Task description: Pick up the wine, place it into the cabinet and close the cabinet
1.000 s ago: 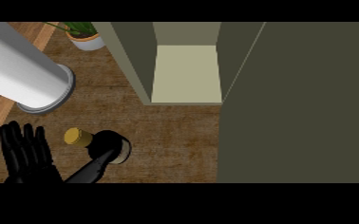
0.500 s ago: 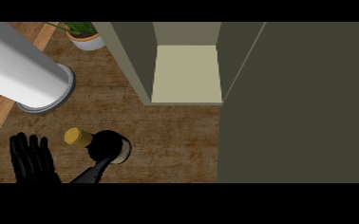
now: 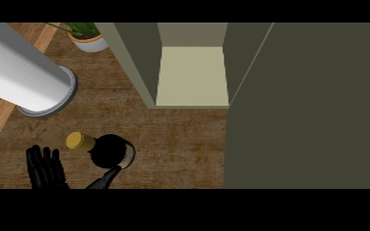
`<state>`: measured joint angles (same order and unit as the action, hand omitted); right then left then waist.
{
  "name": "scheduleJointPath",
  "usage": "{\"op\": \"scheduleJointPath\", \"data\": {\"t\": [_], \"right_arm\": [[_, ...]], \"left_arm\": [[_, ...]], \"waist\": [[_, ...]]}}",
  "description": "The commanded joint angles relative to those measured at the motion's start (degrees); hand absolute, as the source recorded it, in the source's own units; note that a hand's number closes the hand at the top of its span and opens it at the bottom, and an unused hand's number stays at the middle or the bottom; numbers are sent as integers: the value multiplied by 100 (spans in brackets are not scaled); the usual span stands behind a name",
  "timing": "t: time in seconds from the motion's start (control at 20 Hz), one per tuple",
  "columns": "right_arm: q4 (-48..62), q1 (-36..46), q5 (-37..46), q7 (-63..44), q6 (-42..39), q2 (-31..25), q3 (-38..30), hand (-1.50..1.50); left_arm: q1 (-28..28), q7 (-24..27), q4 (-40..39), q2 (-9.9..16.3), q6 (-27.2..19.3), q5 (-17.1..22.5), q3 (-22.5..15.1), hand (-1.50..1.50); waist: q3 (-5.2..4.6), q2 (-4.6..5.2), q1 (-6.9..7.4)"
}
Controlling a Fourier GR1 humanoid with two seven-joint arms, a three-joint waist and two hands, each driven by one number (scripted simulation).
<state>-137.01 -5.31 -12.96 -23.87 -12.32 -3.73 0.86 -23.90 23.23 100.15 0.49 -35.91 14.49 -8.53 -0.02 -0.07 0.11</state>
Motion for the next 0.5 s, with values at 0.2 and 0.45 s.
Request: {"op": "scheduleJointPath", "data": {"t": [0.2, 0.45], "right_arm": [[-24, 197, -110, -91, 27, -36, -141, -150], [-90, -114, 352, 101, 5, 124, 189, -150]], "left_arm": [[552, 502, -1169, -13, 653, 621, 621, -150], [716, 1259, -1985, -48, 796, 986, 360, -150]], "waist": [[1, 4, -7], [-1, 3, -16]]}}
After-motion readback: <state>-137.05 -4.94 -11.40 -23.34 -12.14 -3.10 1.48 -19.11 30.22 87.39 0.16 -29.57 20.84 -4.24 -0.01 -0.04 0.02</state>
